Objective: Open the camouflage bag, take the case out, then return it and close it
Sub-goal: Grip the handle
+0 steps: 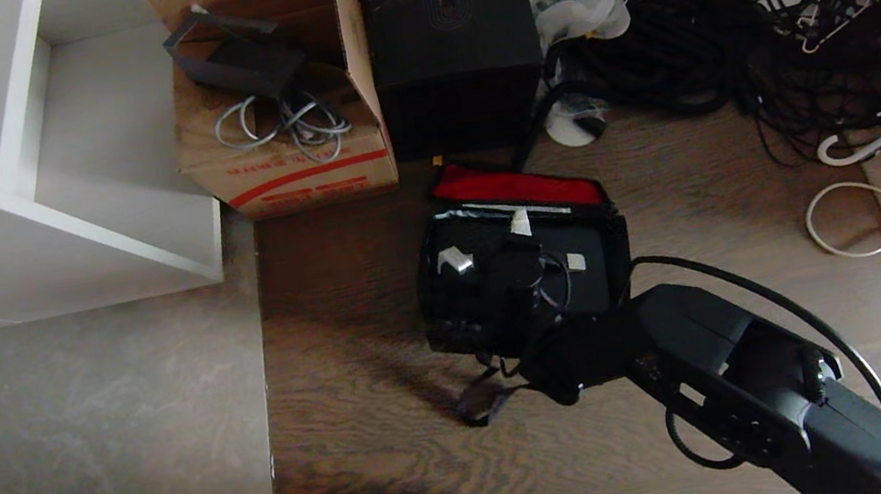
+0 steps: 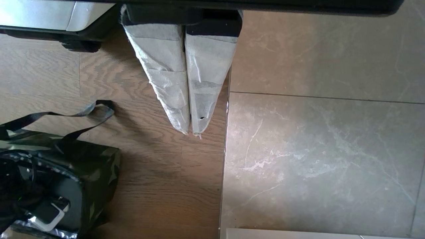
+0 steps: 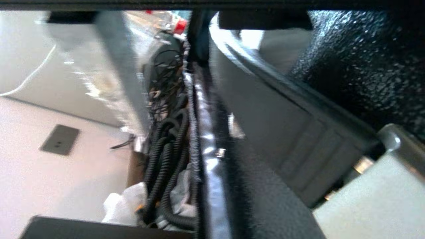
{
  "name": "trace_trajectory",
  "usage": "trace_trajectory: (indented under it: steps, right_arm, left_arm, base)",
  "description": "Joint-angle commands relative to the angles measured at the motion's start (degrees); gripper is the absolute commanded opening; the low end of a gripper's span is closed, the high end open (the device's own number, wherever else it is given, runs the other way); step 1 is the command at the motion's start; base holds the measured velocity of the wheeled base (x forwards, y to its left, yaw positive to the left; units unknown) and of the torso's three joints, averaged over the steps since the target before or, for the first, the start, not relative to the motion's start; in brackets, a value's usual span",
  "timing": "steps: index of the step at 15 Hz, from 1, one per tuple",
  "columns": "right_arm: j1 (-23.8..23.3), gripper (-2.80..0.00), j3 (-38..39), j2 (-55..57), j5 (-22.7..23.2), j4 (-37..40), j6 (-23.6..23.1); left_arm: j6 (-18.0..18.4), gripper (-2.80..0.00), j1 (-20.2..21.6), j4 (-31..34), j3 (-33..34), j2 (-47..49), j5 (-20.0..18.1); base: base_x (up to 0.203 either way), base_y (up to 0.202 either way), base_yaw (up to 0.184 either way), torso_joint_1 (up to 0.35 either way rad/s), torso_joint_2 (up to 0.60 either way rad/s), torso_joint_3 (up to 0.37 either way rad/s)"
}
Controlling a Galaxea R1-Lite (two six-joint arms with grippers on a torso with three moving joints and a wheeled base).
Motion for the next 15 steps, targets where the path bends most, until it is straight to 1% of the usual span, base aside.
trace_trajectory:
  steps: [1,5,7,8,12,15]
  right_arm:
    - [0.2,-2.8,0.5,0.7,-0.5,-0.9,0.1]
    - [0.9,-2.8,2.0,-0.7,-0.5,-2.3,0.2]
    - [1.0,-2.8,0.7,-0.1,-0.5,-4.2,0.2]
    - [1.4,-2.8,1.3,-0.8,-0.7,-5.1,0.2]
    - [2.9,-2.8,3.2,-7.1,-2.6,-6.1,0.4]
    - [4.2,-2.8,8.2,-14.0,-3.7,-5.9,0.3]
  left_arm:
    - [-0.1,-2.8,0.0,0.0,0.5,0.0,0.0]
    - [0.0,-2.8,0.0,0.0,0.5,0.0,0.0]
    - [0.0,-2.8,0.0,0.0,0.5,0.0,0.0]
    - [-0.1,-2.8,0.0,0.0,0.5,0.0,0.0]
    - [0.0,-2.8,0.0,0.0,0.5,0.0,0.0]
    - [0.0,-2.8,0.0,0.0,0.5,0.0,0.0]
  base:
    - [0.0,0.0,0.0,0.0,0.0,0.0]
    - [0.0,0.0,0.0,0.0,0.0,0.0]
    - [0.0,0.0,0.0,0.0,0.0,0.0]
    - [0.0,0.0,0.0,0.0,0.0,0.0]
    - [0.0,0.0,0.0,0.0,0.0,0.0]
    - [0.0,0.0,0.0,0.0,0.0,0.0]
